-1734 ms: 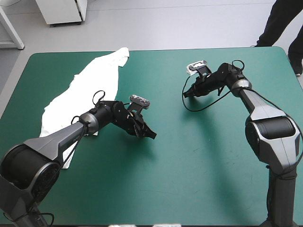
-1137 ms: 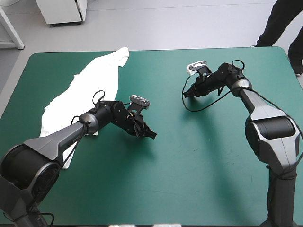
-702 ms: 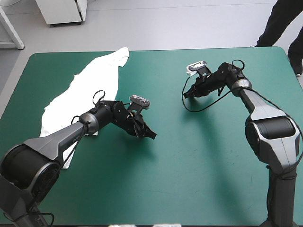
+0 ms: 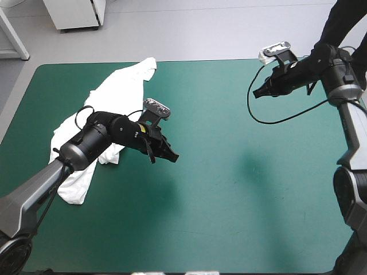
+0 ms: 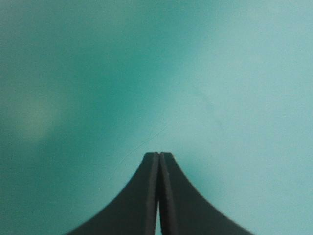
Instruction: Fold the cloth
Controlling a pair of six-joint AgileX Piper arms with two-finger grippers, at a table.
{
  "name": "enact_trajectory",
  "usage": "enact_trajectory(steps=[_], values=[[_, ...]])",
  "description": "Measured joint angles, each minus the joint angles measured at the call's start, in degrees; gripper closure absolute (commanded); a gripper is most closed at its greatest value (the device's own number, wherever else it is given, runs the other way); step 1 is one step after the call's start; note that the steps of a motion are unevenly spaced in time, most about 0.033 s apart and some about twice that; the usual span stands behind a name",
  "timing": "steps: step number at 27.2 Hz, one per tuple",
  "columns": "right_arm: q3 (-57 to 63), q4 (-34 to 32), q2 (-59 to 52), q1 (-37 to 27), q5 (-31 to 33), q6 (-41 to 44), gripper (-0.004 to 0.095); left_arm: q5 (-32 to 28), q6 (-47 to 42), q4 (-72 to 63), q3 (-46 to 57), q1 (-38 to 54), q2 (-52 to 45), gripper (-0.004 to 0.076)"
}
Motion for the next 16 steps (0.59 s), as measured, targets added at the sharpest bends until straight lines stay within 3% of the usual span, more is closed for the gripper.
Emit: enact_trajectory(steps=[3, 7, 12, 16], values=[[0.0, 0.0, -4.6, 0.0, 2.2, 0.2, 0.0712, 1.2, -2.2, 3.9, 0.0, 0.0, -3.1, 0.0680], [0.0, -0.1, -10.2, 0.0, 3.8, 1.2, 0.0606, 4.0, -6.8, 11.6, 0.0, 0.0, -6.8, 0.0555], [0.0, -0.9, -13.3, 0.0, 5.1, 2.3, 0.0592, 7.2, -13.5, 22.2, 0.0, -0.1, -8.5, 0.0432], [0.0, -1.7, -13.5, 0.0, 5.3, 2.6, 0.0592, 7.7, -19.6, 31.1, 0.0, 0.2, -8.6, 0.0420]])
